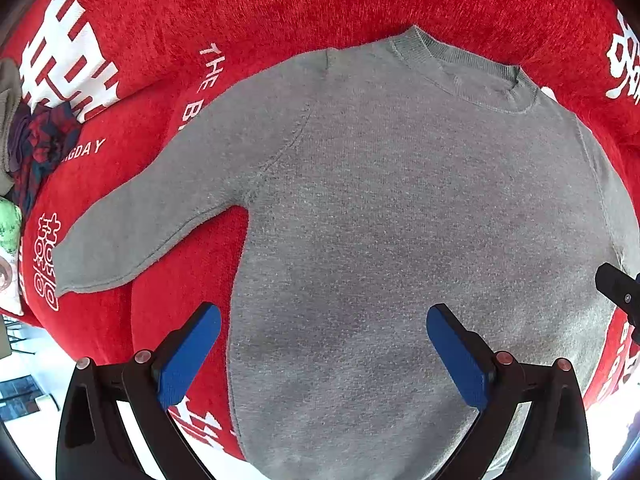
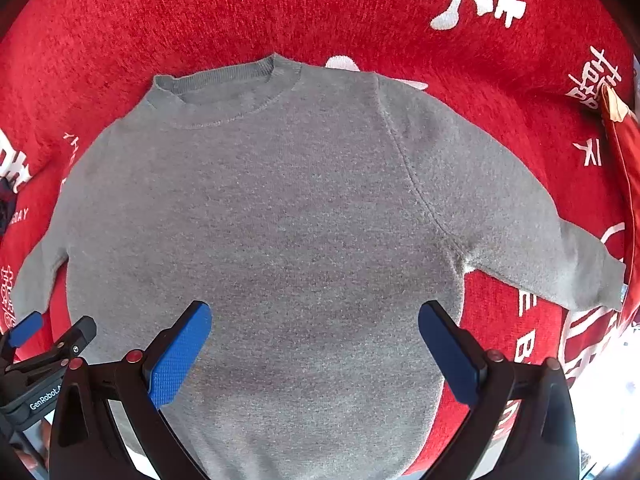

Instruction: Fold small clothes

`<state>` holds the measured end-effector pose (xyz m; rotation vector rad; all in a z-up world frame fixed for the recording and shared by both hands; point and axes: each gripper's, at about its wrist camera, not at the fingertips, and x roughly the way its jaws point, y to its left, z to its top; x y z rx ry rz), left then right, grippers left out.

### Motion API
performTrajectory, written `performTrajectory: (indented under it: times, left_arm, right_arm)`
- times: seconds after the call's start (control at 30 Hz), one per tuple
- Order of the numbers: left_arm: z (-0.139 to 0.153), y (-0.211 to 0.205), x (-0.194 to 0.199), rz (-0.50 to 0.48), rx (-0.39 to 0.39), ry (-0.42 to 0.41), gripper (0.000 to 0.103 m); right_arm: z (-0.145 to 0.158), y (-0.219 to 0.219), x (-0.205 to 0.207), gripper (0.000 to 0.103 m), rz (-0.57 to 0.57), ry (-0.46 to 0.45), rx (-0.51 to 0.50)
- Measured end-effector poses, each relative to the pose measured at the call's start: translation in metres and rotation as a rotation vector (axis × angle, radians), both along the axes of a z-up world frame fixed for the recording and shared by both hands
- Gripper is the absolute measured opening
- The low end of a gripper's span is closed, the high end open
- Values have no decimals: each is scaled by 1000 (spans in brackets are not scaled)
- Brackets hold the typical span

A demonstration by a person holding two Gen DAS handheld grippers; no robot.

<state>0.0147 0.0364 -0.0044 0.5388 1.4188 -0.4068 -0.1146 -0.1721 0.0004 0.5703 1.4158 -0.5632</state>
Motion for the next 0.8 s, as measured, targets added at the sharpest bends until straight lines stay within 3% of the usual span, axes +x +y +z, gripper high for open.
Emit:
performTrajectory:
  times: [0.8]
  left_arm:
    - [3, 17, 8, 17, -3, -1, 103]
  right_arm:
    - [2, 12, 10, 103, 34, 7, -26]
